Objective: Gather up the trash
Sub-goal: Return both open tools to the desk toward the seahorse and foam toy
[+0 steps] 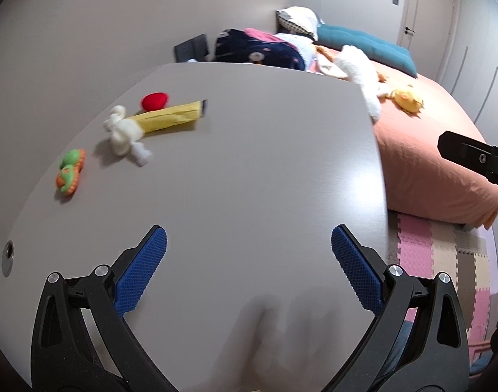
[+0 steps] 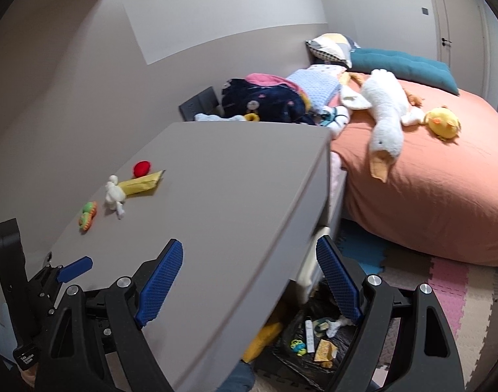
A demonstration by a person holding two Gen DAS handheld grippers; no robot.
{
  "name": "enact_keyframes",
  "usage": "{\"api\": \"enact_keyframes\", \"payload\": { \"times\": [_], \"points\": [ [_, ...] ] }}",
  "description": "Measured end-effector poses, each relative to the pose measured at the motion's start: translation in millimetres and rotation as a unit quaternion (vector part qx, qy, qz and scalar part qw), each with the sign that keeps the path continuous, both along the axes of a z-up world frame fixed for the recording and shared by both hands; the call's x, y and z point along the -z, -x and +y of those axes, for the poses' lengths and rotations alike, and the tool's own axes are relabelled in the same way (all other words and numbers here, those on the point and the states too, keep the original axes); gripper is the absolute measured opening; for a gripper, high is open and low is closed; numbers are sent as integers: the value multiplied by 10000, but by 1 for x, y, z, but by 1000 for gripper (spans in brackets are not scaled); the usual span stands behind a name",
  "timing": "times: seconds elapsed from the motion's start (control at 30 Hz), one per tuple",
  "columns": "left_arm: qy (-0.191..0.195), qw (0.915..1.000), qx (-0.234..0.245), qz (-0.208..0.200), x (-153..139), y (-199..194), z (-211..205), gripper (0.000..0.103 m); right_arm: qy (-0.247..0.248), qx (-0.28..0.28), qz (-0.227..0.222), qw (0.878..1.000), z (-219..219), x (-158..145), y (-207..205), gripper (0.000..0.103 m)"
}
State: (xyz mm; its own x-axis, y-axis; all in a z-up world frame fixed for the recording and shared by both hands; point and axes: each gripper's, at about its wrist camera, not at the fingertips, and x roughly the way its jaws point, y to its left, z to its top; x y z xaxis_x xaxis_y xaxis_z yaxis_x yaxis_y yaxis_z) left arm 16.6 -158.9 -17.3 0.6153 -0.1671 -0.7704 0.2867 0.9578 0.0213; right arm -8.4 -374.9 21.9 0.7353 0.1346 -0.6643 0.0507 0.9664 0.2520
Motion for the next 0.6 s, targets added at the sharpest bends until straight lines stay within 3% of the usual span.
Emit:
{"api": "enact_keyframes", "payload": {
  "times": [0.6],
  "points": [
    [121,9967,-805,49,6,-37,91,98,114,-763,74,9970,91,5,-61,84]
  ]
}}
